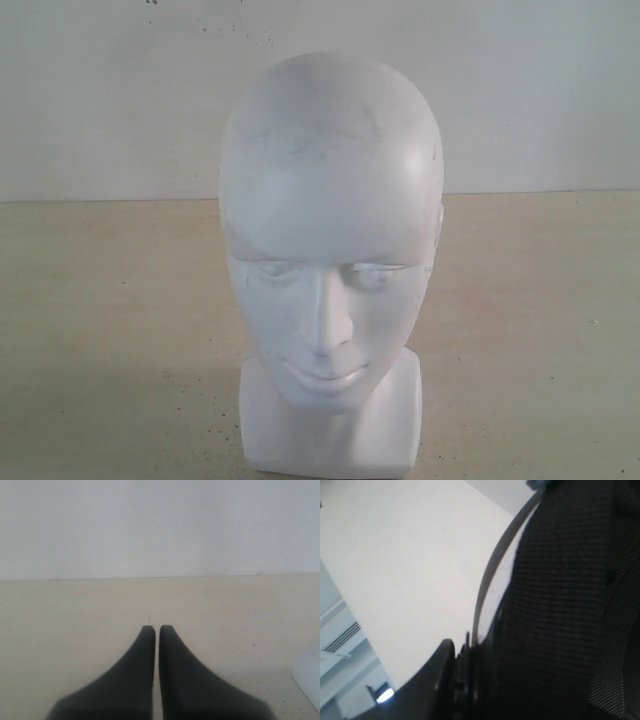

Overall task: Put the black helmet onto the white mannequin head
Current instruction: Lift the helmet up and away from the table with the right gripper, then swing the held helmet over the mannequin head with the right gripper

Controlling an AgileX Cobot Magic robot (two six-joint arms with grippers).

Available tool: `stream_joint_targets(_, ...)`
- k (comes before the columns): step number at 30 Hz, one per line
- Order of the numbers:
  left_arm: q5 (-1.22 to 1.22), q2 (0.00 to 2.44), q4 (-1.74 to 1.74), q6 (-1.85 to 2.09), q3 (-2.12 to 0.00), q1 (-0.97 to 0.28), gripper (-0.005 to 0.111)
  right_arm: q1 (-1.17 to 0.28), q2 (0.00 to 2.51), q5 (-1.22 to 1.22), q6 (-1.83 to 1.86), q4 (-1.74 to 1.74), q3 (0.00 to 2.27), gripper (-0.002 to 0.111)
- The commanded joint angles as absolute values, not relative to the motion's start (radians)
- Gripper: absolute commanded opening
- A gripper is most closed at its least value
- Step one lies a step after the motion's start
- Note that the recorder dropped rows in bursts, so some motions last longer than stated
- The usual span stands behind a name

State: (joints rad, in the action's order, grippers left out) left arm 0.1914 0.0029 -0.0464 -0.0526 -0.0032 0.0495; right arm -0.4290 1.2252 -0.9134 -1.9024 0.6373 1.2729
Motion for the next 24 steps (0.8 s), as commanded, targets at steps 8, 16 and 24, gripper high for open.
stream_joint_targets(8, 0.182, 0.000, -0.042, -0.051, 0.000, 0.049, 0.004, -0.511, 1.384, -1.221, -1.848, 0.526, 1.278, -0.001)
stream_joint_targets(16, 0.182, 0.000, -0.042, -0.051, 0.000, 0.049, 0.004, -0.518, 1.418, -1.221, -1.829, 0.546, 1.165, -0.001)
stream_joint_targets(24, 0.182, 0.000, -0.042, -0.051, 0.000, 0.049, 0.004, -0.518, 1.418, -1.221, -1.821, 0.552, 1.059, -0.001)
